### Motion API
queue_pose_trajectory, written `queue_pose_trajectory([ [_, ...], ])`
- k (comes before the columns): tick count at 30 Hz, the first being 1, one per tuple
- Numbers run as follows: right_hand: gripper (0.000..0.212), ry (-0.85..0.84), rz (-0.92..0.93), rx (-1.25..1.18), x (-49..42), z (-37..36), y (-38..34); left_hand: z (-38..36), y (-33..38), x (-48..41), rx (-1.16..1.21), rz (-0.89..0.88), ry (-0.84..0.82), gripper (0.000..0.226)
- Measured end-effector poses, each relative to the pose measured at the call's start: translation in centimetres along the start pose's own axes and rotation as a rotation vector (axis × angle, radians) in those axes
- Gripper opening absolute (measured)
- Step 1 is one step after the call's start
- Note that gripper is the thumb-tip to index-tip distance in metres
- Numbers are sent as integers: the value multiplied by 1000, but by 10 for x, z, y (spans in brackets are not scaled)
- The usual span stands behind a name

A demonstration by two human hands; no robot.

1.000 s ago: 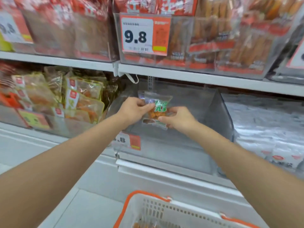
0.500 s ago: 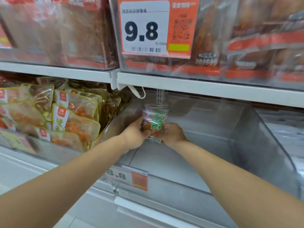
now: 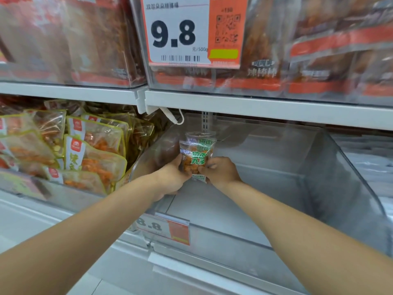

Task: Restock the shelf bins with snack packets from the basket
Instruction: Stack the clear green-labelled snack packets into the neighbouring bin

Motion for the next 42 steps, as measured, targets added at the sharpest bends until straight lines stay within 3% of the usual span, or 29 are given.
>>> queue_pose_trajectory([
  [8,34,-13,-40,-2,-1,-1,1,0,5,2,-7,10,-26,54],
  [14,24,-79,-150,-84,7,7,0,2,12,8,-50,-48,-1,52],
  [18,30,-43,-203,-37,33,23,-14,4,18,12,-292,3,13,48],
  [21,23,32,-86,89,66,39,-29,2,18,26,-437,39,114,39],
  [24,25,115,54,122,109,58,-35,-14,50,69,-490,-56,321,16],
  [26,12,185,150,107,138,69,-34,-28,69,98,-520,-128,474,11],
  [28,6,254,182,18,167,79,-28,-43,82,128,-466,-186,526,12],
  [33,14,183,78,-73,239,95,12,-84,74,188,-348,-150,322,15],
  [37,18,34,-113,-38,289,96,74,-125,54,225,-374,-39,-43,21],
  [40,4,-88,-244,121,312,96,126,-151,31,243,-448,-4,-321,31],
  [42,11,-191,-343,222,319,98,164,-165,6,250,-471,16,-451,30],
])
Point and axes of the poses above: each hand's wrist, its own x-axis away from the middle knuckle, its own z-axis out of the back of the hand, y = z × x, the point moved 1 cm from there along -x, towards the middle knuckle, and after that the axes turned 13 degrees about -z, right-handed, at the moved point
